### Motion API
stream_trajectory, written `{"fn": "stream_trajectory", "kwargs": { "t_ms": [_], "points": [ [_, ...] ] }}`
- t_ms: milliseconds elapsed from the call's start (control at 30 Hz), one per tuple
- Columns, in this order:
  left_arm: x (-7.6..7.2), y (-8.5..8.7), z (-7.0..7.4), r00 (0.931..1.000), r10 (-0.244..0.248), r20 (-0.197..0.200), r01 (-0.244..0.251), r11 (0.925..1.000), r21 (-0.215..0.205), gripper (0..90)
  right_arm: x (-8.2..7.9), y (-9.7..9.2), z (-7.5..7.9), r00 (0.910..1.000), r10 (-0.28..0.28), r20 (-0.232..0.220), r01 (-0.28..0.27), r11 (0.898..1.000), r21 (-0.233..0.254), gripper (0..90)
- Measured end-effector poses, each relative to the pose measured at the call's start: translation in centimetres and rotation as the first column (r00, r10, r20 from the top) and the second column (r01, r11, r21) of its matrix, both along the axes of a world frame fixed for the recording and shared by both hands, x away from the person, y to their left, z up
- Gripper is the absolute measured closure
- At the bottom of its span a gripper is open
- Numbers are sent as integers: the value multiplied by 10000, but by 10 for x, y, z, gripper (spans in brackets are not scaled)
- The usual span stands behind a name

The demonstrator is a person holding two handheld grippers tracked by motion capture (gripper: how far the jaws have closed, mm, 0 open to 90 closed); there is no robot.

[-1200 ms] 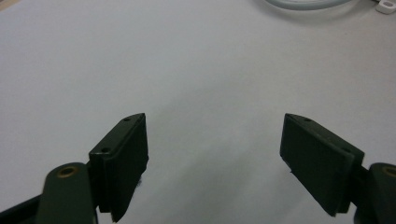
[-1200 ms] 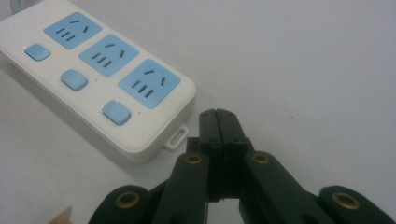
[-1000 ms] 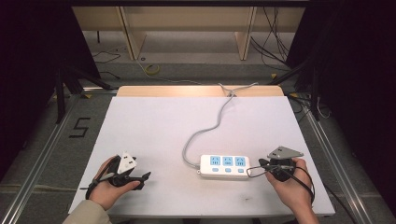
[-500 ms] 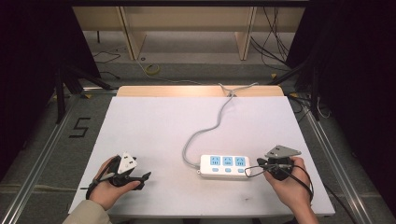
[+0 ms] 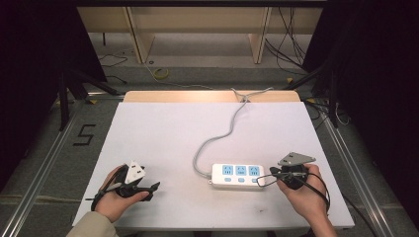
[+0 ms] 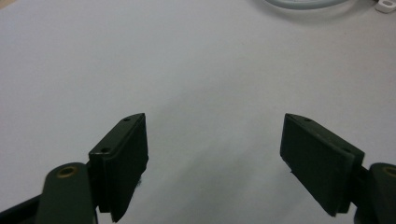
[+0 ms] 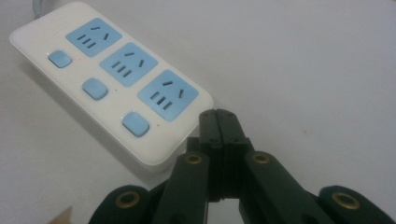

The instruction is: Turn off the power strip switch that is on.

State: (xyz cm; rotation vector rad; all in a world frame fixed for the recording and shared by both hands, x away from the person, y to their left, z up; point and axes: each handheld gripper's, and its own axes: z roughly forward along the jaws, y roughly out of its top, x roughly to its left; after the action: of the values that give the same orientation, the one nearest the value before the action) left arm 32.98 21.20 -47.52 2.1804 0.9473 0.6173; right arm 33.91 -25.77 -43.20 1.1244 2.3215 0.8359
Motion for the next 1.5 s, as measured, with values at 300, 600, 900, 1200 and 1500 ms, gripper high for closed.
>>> {"fn": "stream_trajectory", "kwargs": {
  "t_ms": [300,600,900,1200,1500],
  "points": [
    [0,0,0,10000,-1,1,1,10000,-2,231,3,5,2,9997,218,-109,-218,9997,-76,900],
    [0,0,0,10000,-8,-4,8,10000,4,232,5,10,4,9991,370,-215,-373,9992,-132,900],
    [0,0,0,10000,0,4,0,10000,11,230,7,16,6,9976,619,-299,-625,9978,-202,900],
    [0,0,0,10000,-23,-8,23,10000,13,230,8,23,8,9959,800,-419,-811,9964,-241,900],
    [0,-1,0,10000,-31,-14,31,10000,13,230,10,28,9,9939,987,-495,-1002,9945,-298,900]
  ]
}}
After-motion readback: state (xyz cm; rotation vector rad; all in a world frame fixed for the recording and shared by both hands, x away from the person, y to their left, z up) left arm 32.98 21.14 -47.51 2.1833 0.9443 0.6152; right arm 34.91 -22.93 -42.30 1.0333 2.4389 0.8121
